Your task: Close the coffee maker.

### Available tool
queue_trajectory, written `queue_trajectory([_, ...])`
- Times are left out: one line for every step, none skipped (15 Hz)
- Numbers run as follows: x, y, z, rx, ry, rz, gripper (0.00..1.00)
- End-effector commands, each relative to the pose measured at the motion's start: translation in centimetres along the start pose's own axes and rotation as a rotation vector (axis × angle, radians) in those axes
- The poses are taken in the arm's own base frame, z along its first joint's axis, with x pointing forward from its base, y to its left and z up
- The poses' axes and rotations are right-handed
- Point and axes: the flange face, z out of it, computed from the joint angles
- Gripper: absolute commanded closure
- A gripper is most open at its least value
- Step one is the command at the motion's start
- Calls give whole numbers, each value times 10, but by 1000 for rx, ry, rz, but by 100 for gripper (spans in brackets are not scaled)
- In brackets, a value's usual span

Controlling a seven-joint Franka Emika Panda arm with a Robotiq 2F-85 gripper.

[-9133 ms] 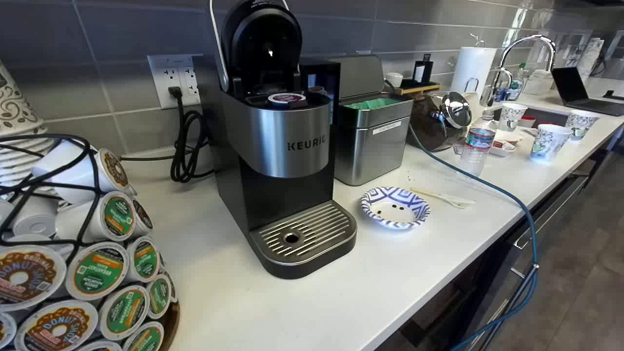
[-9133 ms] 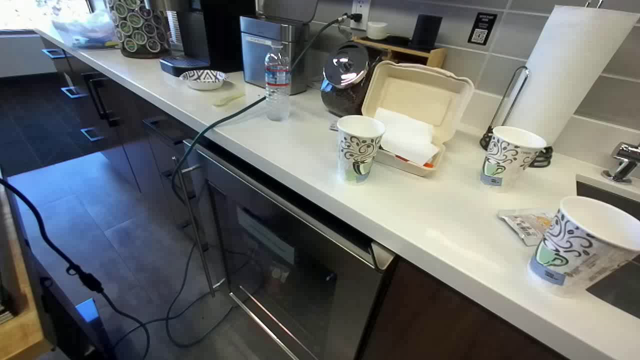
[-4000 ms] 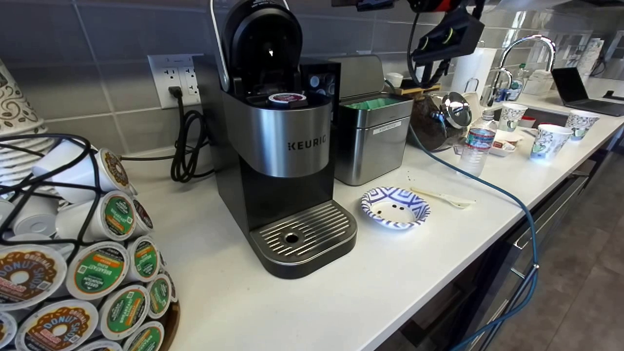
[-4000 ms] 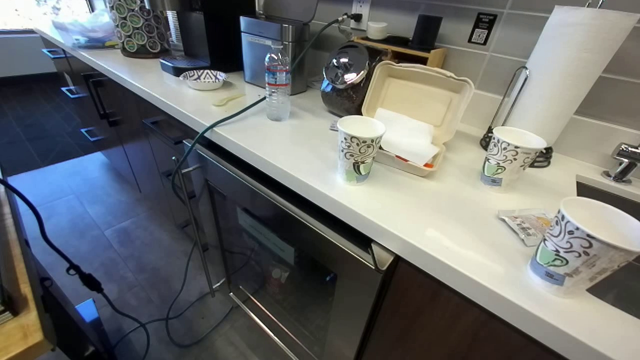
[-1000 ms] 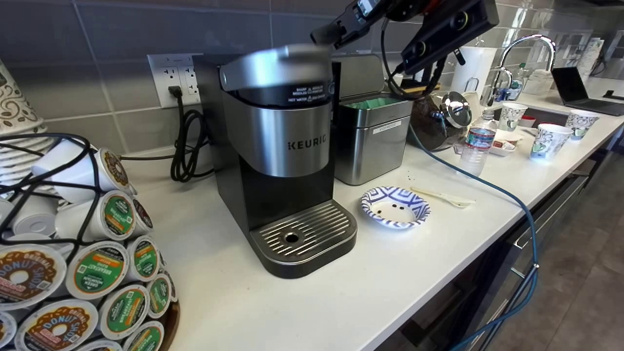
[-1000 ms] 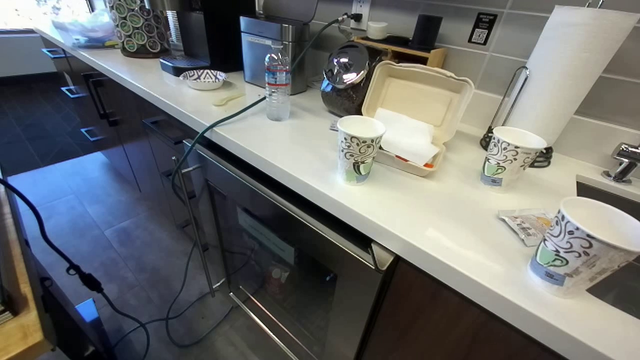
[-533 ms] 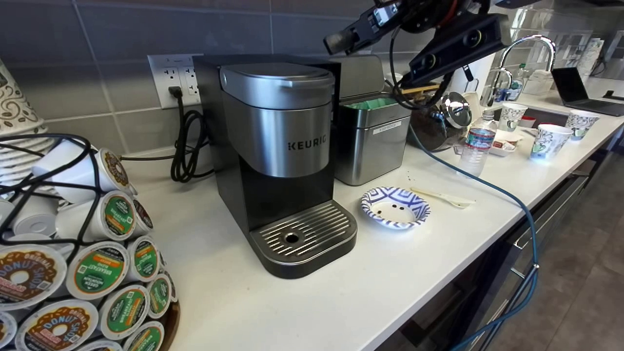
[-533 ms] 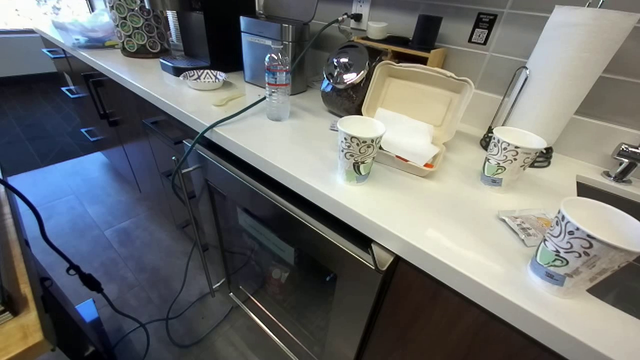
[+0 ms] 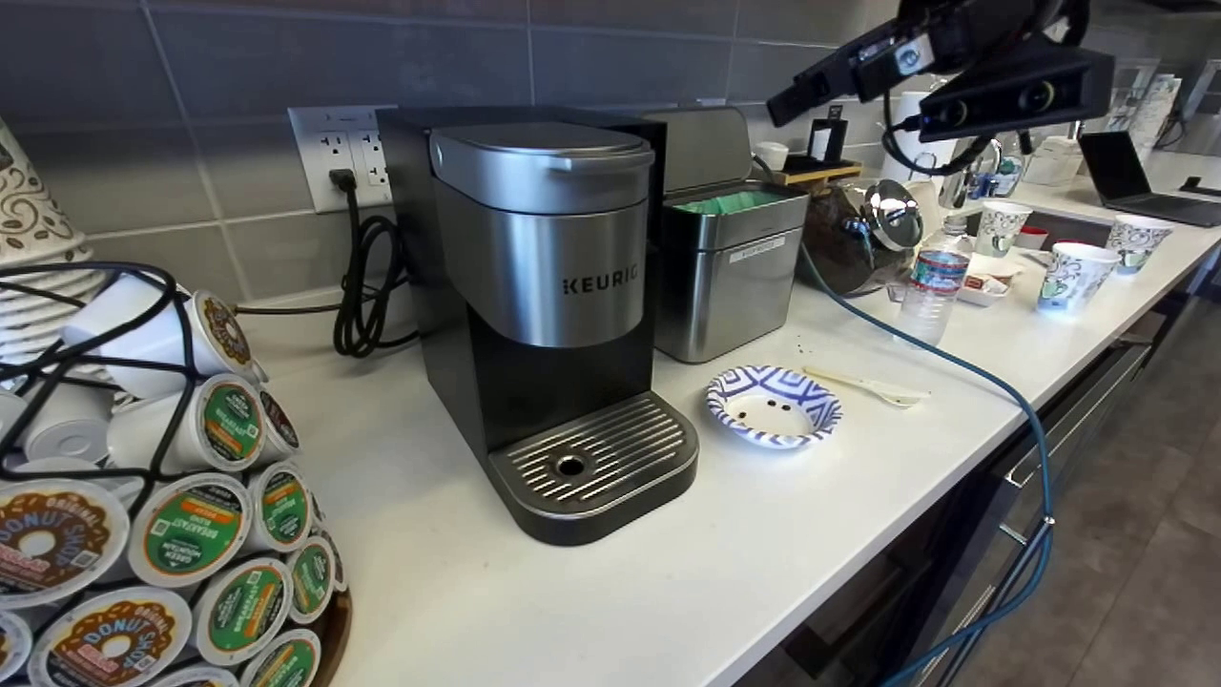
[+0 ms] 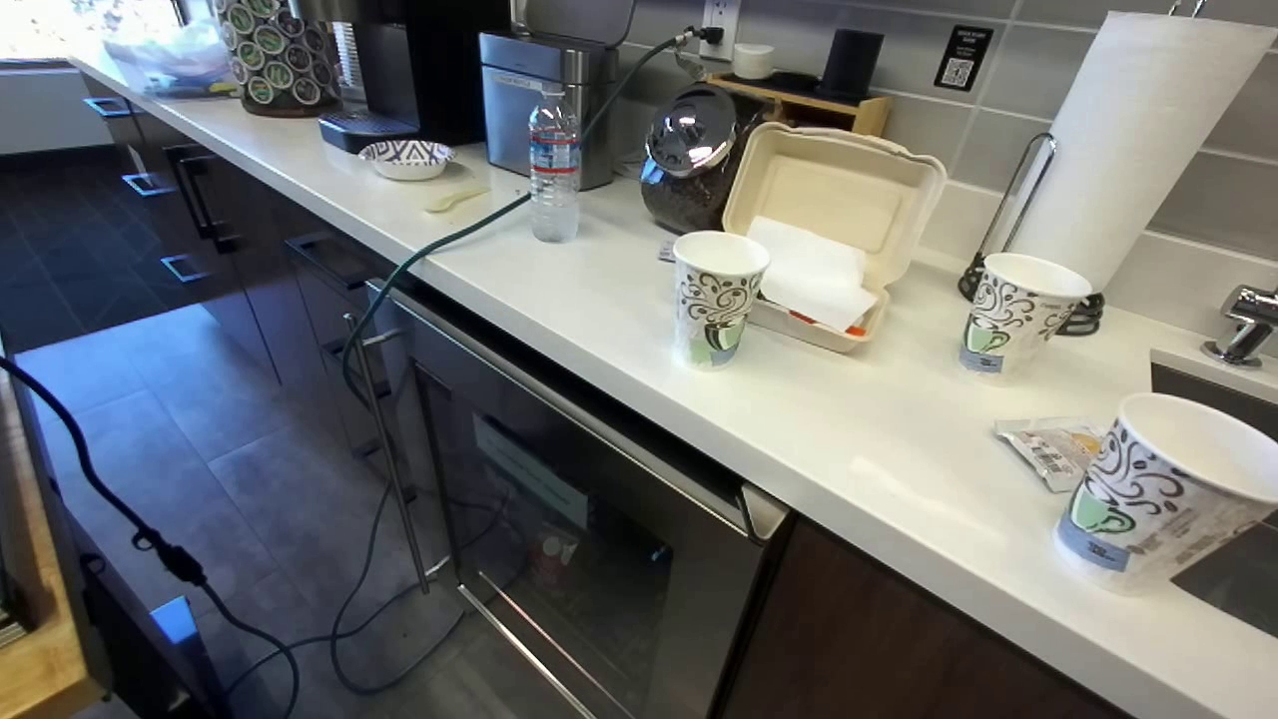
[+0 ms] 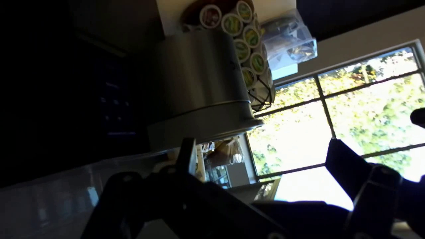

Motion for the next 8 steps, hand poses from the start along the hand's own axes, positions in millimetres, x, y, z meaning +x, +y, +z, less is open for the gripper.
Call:
queue_trajectory([-40, -42, -46, -159, -117, -27, 0])
queue_trajectory([-50, -49, -56, -204, -147, -32, 0])
queue_trajectory([-57, -55, -64, -254, -170, -36, 0])
queue_trajectory([-63, -62, -73, -309, -187, -38, 0])
queue_trajectory([-67, -67, -81, -366, -198, -36, 0])
queue_trajectory([-70, -70, -87, -420, -186, -28, 0])
queue_trajectory([-71, -74, -91, -446, -176, -26, 0])
queue_trajectory([-62, -56, -82, -386, -165, -35, 0])
